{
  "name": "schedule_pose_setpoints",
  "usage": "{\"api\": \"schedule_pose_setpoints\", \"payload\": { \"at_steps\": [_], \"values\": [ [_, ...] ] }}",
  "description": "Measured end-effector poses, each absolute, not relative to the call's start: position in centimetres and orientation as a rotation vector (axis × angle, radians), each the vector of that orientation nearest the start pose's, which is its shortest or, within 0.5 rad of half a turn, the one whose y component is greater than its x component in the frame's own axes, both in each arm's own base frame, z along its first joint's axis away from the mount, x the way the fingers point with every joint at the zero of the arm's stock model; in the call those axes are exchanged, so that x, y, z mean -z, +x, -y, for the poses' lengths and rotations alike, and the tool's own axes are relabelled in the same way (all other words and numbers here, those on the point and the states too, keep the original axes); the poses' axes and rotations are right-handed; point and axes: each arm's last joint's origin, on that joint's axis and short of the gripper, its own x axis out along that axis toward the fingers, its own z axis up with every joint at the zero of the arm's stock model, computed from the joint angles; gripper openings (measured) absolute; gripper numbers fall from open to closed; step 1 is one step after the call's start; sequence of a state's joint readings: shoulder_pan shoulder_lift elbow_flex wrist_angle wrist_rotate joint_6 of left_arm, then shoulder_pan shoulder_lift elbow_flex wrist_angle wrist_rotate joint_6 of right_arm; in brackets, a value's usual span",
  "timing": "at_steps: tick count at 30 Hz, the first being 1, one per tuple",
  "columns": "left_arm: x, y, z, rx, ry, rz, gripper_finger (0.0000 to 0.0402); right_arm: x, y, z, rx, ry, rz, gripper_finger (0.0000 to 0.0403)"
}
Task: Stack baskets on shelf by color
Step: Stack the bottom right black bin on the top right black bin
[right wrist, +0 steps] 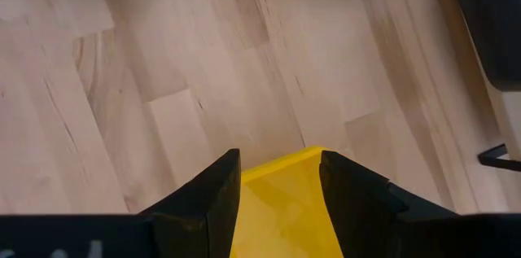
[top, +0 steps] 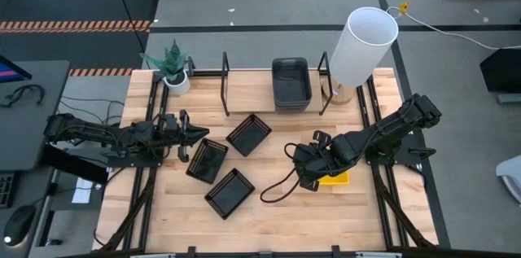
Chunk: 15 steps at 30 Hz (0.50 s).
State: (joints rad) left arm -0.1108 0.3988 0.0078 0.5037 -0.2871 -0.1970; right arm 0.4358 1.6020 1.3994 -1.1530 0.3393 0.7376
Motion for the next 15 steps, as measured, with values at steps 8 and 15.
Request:
{"api": "schedule_pose_setpoints", "payload": {
  "at_steps": [8, 15],
  "values": [
    [-17.89, 12.12, 0.52, -0.165, -0.218, 0.128, 0.0037, -28.39, 27.65, -11.82, 0.372, 0.127, -1.186, 0.0174],
    [-17.89, 12.12, 0.52, -0.165, -0.218, 0.128, 0.0033, -28.39, 27.65, -11.82, 0.372, 0.127, -1.187, 0.0174]
  ]
}}
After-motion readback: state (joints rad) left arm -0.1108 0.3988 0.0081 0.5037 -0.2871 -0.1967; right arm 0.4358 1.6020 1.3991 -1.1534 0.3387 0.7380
